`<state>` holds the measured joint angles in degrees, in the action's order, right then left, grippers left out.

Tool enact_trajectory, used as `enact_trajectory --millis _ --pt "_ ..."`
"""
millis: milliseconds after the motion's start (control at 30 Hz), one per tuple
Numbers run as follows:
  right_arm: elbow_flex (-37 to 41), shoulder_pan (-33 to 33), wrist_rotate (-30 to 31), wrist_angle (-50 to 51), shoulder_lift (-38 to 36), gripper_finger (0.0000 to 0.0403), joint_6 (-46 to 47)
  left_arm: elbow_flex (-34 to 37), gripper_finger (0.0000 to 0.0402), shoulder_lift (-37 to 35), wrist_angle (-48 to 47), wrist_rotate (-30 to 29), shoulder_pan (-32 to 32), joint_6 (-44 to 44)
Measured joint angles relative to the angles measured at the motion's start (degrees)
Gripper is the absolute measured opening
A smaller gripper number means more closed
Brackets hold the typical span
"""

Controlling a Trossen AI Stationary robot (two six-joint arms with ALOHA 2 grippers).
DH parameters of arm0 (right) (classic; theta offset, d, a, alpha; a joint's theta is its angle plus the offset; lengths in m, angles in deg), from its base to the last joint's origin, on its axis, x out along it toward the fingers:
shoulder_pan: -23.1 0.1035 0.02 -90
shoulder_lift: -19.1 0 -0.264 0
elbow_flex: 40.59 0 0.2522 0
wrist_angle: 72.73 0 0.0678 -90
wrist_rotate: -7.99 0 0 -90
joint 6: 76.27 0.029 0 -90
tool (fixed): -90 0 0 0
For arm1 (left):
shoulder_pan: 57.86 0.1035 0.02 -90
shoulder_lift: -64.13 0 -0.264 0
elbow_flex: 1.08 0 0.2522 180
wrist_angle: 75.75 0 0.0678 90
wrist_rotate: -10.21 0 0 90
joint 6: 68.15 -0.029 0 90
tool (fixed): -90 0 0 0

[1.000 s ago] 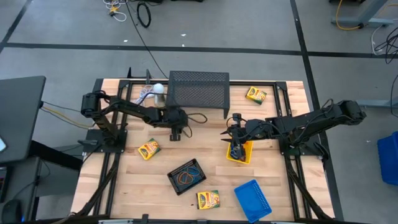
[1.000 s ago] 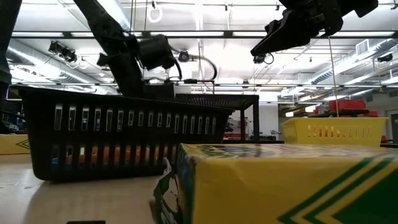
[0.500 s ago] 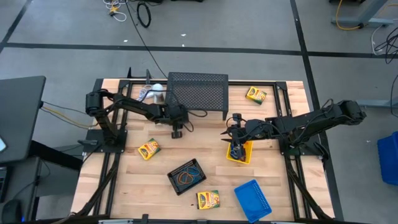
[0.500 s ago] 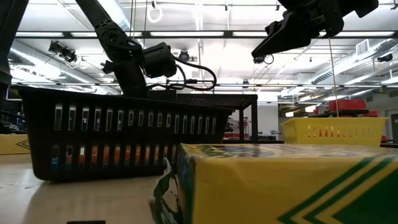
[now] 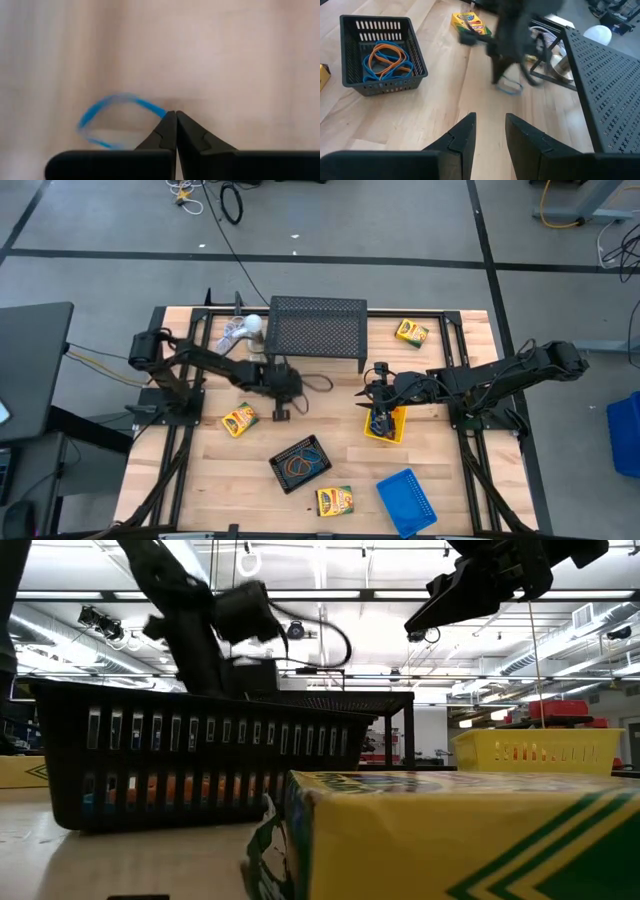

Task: Pick & Place Office Desk Supplies
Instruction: Put the blue rubber band into the black basket

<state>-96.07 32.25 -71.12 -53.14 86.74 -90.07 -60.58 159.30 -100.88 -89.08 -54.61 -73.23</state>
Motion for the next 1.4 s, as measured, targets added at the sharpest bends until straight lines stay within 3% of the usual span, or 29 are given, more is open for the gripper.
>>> enact_trajectory --millis 233,500,1067,1400 --pt "0.0 0.0 0.9 0.0 0.0 0.0112 -0.1 0.0 0.0002 -3.8 -0.4 -5.7 -8.4 3.8" --pt "0.0 0.0 1.0 -0.7 0.0 0.0112 0.0 -0.1 0.0001 -9.9 -1.5 -8.4 -13.3 6.2" --pt "0.0 0.0 1.0 -1.9 0.0 0.0112 1.6 -0.2 0.0001 -13.5 5.1 2.8 -25.2 7.6" --pt "0.0 0.0 1.0 -3.1 0.0 0.0112 4.0 -0.2 0.0001 -13.0 6.5 5.9 -29.8 9.3"
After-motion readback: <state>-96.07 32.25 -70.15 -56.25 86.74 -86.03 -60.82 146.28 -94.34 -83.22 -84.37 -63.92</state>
